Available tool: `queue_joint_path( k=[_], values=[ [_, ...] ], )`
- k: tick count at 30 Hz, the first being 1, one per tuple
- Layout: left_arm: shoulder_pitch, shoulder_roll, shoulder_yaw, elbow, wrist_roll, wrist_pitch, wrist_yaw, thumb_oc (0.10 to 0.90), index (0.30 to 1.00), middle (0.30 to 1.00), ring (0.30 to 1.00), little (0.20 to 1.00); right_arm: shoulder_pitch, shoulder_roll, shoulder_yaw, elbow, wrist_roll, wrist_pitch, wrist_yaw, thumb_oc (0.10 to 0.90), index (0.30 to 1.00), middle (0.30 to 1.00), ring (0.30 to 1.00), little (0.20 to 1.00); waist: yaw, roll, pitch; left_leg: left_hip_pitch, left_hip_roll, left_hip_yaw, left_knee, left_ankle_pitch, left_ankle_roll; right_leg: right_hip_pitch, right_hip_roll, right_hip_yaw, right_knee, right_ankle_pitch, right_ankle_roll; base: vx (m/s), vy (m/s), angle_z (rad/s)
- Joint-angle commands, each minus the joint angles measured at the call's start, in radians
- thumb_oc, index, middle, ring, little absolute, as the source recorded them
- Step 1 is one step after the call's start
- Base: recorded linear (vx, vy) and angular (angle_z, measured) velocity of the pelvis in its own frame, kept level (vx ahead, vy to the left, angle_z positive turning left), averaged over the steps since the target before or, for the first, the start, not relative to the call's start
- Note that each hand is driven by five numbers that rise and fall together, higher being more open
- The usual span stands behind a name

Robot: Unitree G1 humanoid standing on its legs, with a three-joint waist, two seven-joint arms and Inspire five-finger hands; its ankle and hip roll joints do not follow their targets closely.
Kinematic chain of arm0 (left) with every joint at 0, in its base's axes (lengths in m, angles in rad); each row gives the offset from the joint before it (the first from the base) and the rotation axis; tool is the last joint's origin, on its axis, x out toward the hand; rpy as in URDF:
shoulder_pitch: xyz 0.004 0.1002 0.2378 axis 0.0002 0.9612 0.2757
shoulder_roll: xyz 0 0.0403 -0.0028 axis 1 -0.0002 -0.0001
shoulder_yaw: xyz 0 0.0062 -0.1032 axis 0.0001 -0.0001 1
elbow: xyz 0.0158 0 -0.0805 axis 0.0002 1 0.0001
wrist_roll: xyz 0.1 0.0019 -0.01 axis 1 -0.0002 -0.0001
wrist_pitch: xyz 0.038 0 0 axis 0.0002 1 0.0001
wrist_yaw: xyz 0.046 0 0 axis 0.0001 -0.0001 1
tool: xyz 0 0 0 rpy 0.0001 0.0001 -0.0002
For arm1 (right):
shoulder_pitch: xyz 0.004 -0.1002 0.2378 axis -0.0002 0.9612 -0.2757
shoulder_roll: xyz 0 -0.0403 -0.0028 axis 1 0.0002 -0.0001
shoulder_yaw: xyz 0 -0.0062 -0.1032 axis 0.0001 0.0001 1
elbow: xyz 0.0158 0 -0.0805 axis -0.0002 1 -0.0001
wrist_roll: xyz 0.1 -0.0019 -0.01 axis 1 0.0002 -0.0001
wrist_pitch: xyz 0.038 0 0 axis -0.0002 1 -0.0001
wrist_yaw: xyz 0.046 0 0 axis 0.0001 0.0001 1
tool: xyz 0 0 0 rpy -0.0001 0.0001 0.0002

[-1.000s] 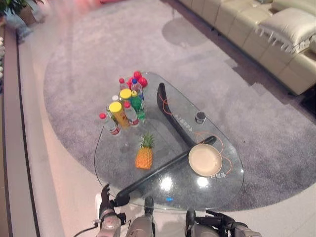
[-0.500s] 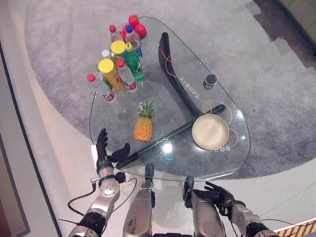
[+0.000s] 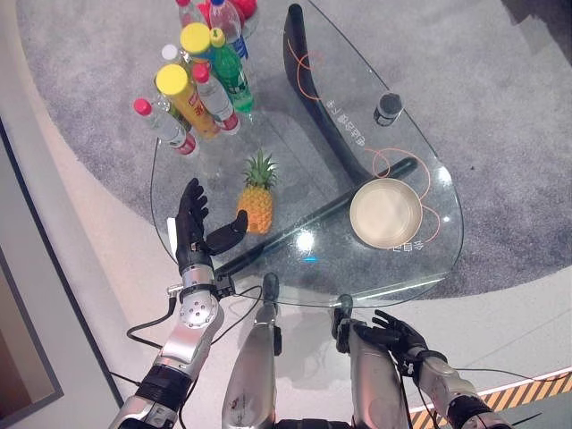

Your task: Pick up the fruit to the plate

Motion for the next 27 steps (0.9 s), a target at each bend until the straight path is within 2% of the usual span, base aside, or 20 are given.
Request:
queue_joint_path(
  k=[1,8,14,27],
  values=[
    [-0.063,0.056,0.058,-0.129,-0.014,-0.061,-0.001,0.800,0.900,0.900,0.900,0.900,0.092,-0.020,0.089,-0.024,0.003,0.009,-0.004,0.800,0.900,0.900,0.900,0.900,-0.020,-0.054,0.004,-0.032,-0.069,0.010,0.160,-0.098,0.047,0.049,0.016,0.010,-0.275,0.249,0.017,0.00,0.000,0.00],
    [-0.118,0.056,0.043,-0.085,-0.031,-0.011,0.013,0.800,0.900,0.900,0.900,0.900,0.095,-0.021,0.105,-0.057,0.009,0.022,-0.001,0.800,0.900,0.900,0.900,0.900,-0.037,-0.073,0.004,-0.088,-0.067,0.015,0.185,-0.100,0.048,-0.014,0.021,0.023,-0.261,0.261,0.021,0.00,-0.002,0.00],
    [-0.162,0.060,0.035,-0.028,-0.034,0.003,0.029,0.800,0.900,0.900,0.900,0.900,0.093,-0.035,0.123,-0.103,0.008,0.044,-0.004,0.800,0.900,0.900,0.900,0.900,-0.056,-0.084,0.004,-0.136,-0.065,0.028,0.204,-0.102,0.050,-0.073,0.021,0.038,-0.246,0.270,0.025,0.04,0.026,-0.05],
    [-0.244,0.062,0.022,0.133,-0.050,0.003,0.014,0.800,0.900,0.900,0.900,0.900,0.094,-0.043,0.152,-0.127,-0.001,0.033,-0.006,0.800,0.900,0.900,0.900,0.900,-0.082,-0.103,0.004,-0.193,-0.061,0.045,0.226,-0.111,0.048,-0.145,0.020,0.055,-0.229,0.278,0.033,0.01,0.006,0.00]
  ],
)
